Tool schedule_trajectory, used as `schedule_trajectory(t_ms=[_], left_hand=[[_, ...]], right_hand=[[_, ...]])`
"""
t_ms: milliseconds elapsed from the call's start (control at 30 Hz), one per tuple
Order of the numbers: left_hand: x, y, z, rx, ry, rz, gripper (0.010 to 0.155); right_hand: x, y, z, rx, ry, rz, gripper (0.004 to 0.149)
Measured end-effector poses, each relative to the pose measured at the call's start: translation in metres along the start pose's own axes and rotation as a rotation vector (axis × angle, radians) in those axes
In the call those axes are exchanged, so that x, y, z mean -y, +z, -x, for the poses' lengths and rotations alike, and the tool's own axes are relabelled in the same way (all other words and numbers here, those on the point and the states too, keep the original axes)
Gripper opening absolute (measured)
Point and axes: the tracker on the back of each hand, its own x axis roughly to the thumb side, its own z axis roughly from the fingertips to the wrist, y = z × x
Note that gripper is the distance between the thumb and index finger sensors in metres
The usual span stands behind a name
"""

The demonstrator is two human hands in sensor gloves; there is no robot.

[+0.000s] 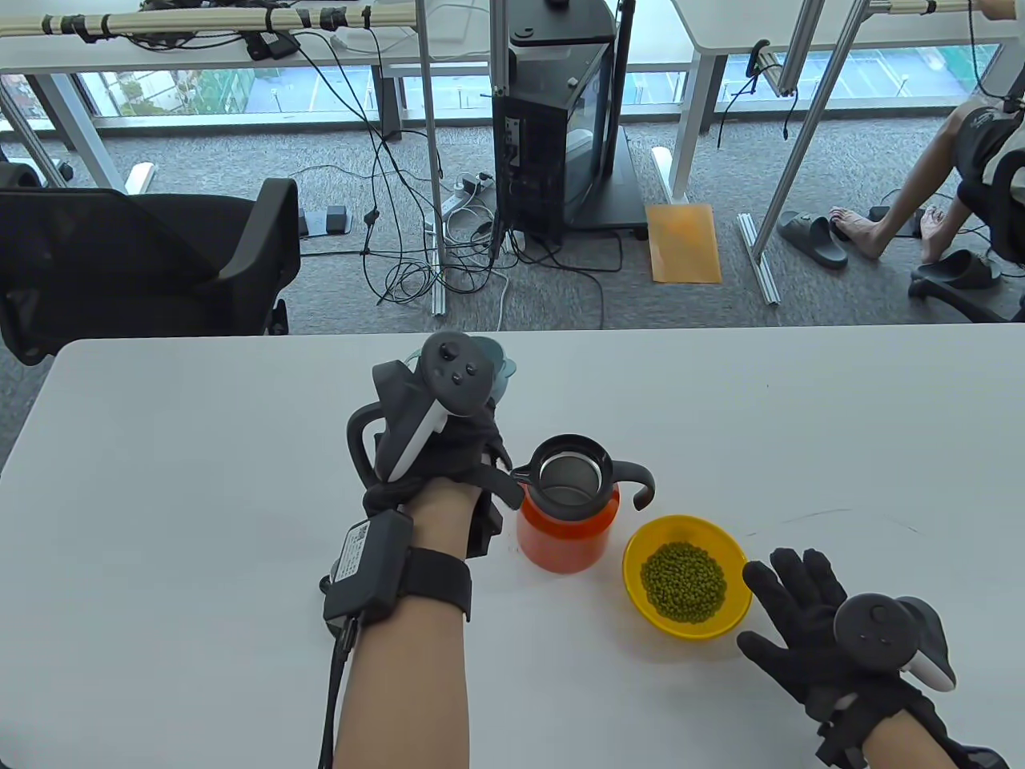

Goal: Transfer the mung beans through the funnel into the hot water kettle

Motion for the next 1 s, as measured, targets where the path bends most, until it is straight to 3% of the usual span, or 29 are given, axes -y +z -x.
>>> schedule_trajectory(t_ms=[267, 500, 800, 1000], left_hand=[[0.026, 0.008, -0.029, 0.14, -0.011, 0.002, 0.05], [0.062, 0.018, -0.042, 0.214, -0.068, 0.048, 0.049], [0.111, 0.028, -0.047, 0.257, -0.233, 0.097, 0.049], [0.127, 0.033, -0.045, 0.265, -0.255, 0.124, 0.05]], right_hand=[[0.0, 0.0, 0.0, 0.004, -0.004, 0.003, 0.089], [0.001, 0.0, 0.0, 0.01, -0.003, 0.001, 0.089], [0.0, 0.001, -0.001, 0.017, -0.001, -0.003, 0.089], [-0.001, 0.0, -0.002, 0.022, -0.002, -0.006, 0.088]])
